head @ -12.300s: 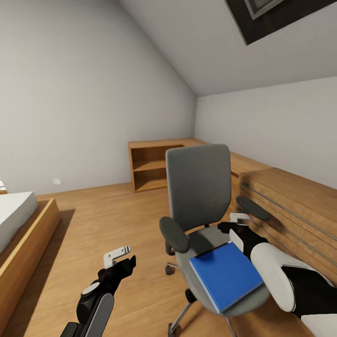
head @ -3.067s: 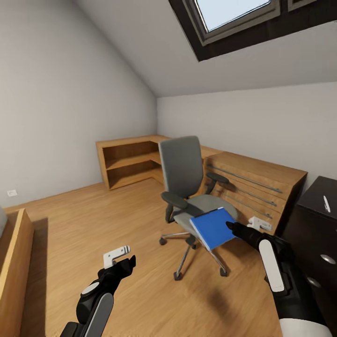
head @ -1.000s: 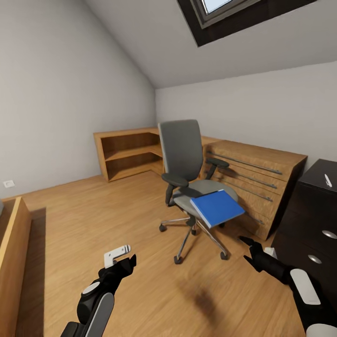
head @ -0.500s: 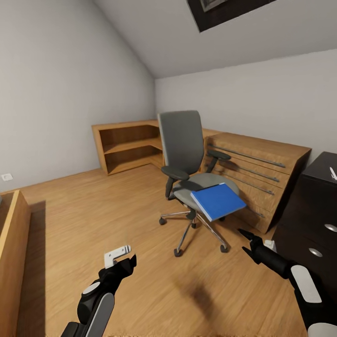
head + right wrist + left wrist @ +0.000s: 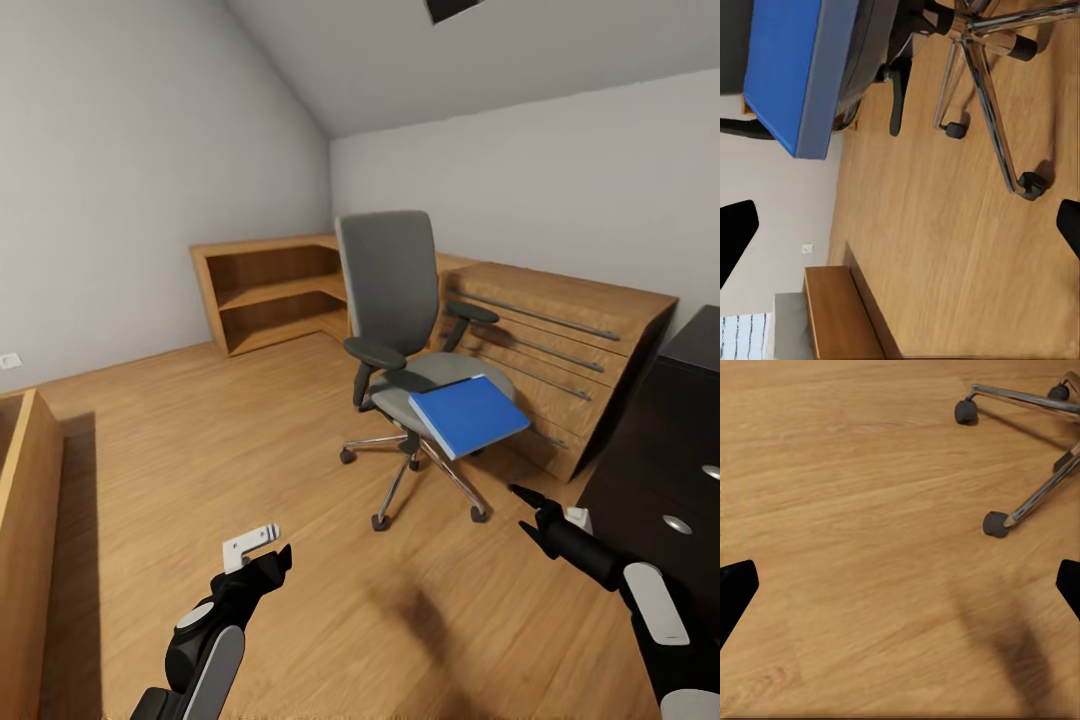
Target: In the bedroom, organize the workspace by keeping the computer under the desk, ensuring the monitor is on the desk, placing the keyboard on the desk next to the monitor, placing the mouse on the desk next to the keyboard, moving the folder from the swivel chair onto the desk next to the mouse, stacking the notebook on top of the folder with the pen on top of the notebook, and positioning the swivel chair next to the desk.
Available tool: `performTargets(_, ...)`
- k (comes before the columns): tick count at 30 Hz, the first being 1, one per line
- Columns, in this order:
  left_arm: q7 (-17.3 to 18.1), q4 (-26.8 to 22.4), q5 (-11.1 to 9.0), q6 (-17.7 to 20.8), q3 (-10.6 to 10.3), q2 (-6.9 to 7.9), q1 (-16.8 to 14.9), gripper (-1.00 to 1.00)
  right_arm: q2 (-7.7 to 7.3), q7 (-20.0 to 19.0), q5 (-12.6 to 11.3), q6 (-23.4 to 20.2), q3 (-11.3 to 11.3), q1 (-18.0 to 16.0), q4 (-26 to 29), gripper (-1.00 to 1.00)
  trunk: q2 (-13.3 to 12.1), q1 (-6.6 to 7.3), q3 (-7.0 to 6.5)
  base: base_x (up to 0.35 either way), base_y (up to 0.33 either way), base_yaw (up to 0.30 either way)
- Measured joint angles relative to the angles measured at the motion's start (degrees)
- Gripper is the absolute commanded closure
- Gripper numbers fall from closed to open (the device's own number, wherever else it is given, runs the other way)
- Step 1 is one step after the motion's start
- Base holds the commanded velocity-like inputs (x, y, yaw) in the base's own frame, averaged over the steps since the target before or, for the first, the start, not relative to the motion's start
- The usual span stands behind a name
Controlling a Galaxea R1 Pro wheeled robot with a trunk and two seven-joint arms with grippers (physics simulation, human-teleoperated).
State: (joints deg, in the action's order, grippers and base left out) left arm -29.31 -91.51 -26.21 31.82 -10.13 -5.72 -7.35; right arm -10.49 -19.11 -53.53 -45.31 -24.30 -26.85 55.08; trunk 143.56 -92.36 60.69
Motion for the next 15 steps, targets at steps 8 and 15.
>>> performTargets(8, 0.0, 0.0, 0.0, 0.0, 0.0, 0.0, 0.0, -1.0, 0.05, -0.1, 0.6, 0.2, 0.6, 0.0, 0.1, -1.0, 0.1, -0.21, 1.77, 0.0, 0.0, 0.0)
performTargets(15, 0.0, 0.0, 0.0, 0.0, 0.0, 0.0, 0.0, -1.0, -0.01, -1.8, 0.6, 0.2, 0.7, 0.0, 1.3, -1.0, 0.2, -0.28, 2.45, 0.0, 0.0, 0.0)
